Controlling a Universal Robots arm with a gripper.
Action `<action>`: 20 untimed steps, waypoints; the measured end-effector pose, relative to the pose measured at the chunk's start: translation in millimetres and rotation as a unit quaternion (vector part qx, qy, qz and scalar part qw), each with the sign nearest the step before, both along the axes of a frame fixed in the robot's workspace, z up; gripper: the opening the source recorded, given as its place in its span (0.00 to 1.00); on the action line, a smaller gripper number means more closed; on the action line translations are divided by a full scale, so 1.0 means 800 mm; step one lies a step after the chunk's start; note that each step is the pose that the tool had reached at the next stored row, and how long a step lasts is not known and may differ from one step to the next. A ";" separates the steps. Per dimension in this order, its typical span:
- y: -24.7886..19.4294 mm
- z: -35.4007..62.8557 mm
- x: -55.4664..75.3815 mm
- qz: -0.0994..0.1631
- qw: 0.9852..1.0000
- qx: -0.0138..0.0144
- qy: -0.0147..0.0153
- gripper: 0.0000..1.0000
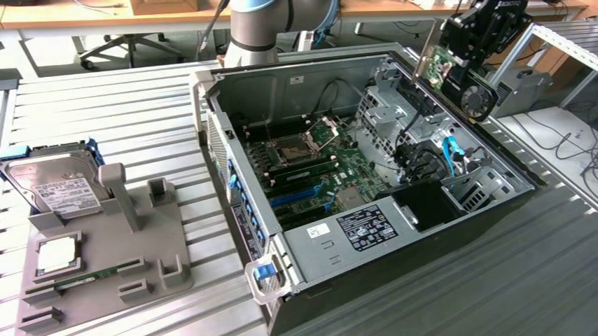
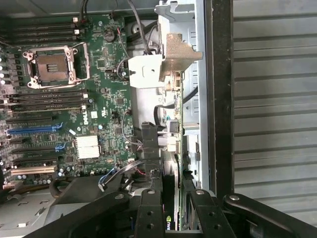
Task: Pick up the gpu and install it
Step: 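Pick up the gpu and move the gpu toward the slot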
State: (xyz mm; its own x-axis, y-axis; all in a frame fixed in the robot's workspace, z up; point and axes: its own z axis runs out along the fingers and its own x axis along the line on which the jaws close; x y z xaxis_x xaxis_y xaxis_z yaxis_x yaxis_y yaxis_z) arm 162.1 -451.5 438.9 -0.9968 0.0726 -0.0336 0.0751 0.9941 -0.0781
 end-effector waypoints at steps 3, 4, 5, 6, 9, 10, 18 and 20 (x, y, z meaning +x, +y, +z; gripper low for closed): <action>0.0001 0.000 0.007 0.000 1.000 -0.001 0.000 0.26; 0.0002 0.000 0.009 0.000 1.000 -0.001 0.000 0.26; 0.0003 0.000 0.012 0.000 1.000 -0.001 0.000 0.26; 0.0003 0.000 0.014 0.000 1.000 -0.001 0.000 0.26; 0.0005 0.000 0.020 0.000 1.000 -0.002 0.000 0.26; 0.0005 0.000 0.022 0.000 1.000 -0.002 0.000 0.26; 0.0009 -0.001 0.038 0.000 1.000 -0.004 0.000 0.26; 0.0011 -0.001 0.043 0.000 1.000 -0.005 0.000 0.26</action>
State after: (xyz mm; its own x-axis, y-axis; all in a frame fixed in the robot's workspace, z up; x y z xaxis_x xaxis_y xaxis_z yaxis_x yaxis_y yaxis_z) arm 196.4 -450.6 438.3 -0.9968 0.0723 -0.0343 0.0751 0.9933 -0.0874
